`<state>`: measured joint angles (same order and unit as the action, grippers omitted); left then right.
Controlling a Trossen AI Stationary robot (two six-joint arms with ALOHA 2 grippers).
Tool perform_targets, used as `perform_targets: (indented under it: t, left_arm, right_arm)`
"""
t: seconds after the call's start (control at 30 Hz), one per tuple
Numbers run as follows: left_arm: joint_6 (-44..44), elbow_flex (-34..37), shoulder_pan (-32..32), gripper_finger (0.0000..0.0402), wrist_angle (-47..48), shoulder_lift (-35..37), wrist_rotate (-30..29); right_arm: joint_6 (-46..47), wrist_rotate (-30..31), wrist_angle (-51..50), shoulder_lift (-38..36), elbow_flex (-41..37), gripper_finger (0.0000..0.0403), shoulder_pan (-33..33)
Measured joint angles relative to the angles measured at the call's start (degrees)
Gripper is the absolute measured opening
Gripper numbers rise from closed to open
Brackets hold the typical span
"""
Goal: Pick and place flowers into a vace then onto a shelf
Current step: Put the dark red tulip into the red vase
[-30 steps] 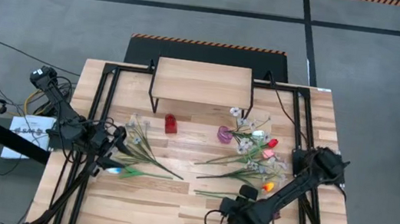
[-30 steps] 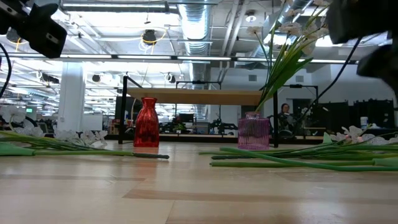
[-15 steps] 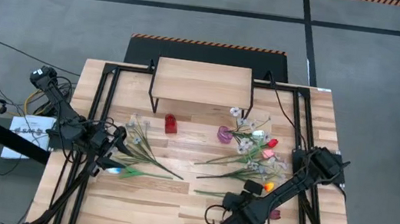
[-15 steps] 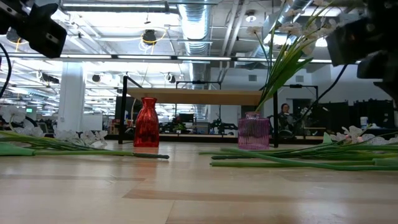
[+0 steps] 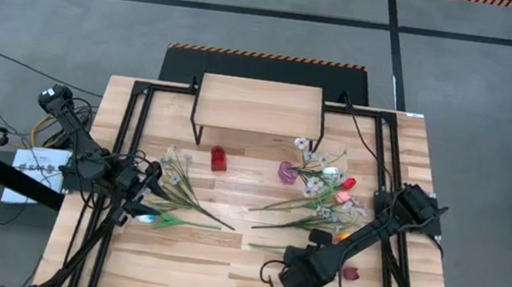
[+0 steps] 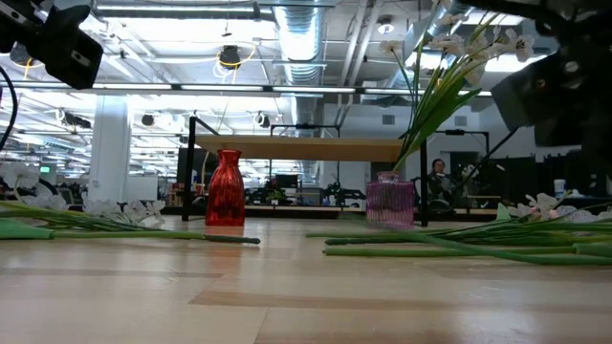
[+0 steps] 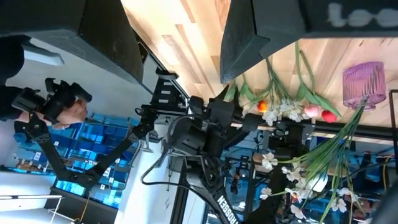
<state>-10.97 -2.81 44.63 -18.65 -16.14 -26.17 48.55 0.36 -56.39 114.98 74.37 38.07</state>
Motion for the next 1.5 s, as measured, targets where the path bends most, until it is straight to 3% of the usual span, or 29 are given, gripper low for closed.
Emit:
perform_targets:
  t: [0.3, 0.53, 0.6, 0.9, 1.2, 1.4, 1.5]
  left_arm:
    - [-0.7, 0.0, 0.0, 0.0204, 0.0, 0.0, 0.1]
    - [-0.3, 0.0, 0.0, 0.0204, 0.1, 0.0, 0.1]
    - [-0.2, 0.0, 0.0, 0.0204, 0.2, 0.0, 0.0]
    - [-0.3, 0.0, 0.0, 0.0204, -0.2, 0.0, -0.1]
    - [-2.7, -0.5, 0.0, 0.0204, -2.6, 0.0, -0.1]
    - [0.6, -7.2, 0.0, 0.0204, -2.6, -2.4, -0.1]
    - [2.4, -13.2, -0.5, 0.0204, 0.4, -6.7, -0.3]
  right_arm:
    - [1.0, -0.7, 2.9, -0.1, -2.4, 0.0078, -0.7]
    - [7.0, 0.4, 2.6, 0.2, -1.5, 0.0013, 0.4]
    - [7.8, 1.3, 1.8, 0.4, -0.1, 0.001, 0.9]
    - [11.1, 6.0, -9.8, 0.9, 10.7, 0.0006, 3.2]
    - [7.9, 6.2, -23.0, 0.7, 23.2, 0.0002, 4.2]
    - [5.6, 5.8, -33.4, 0.7, 31.1, 0.0001, 3.2]
    - [2.3, 5.4, -33.5, 0.5, 34.4, 0.0001, 1.9]
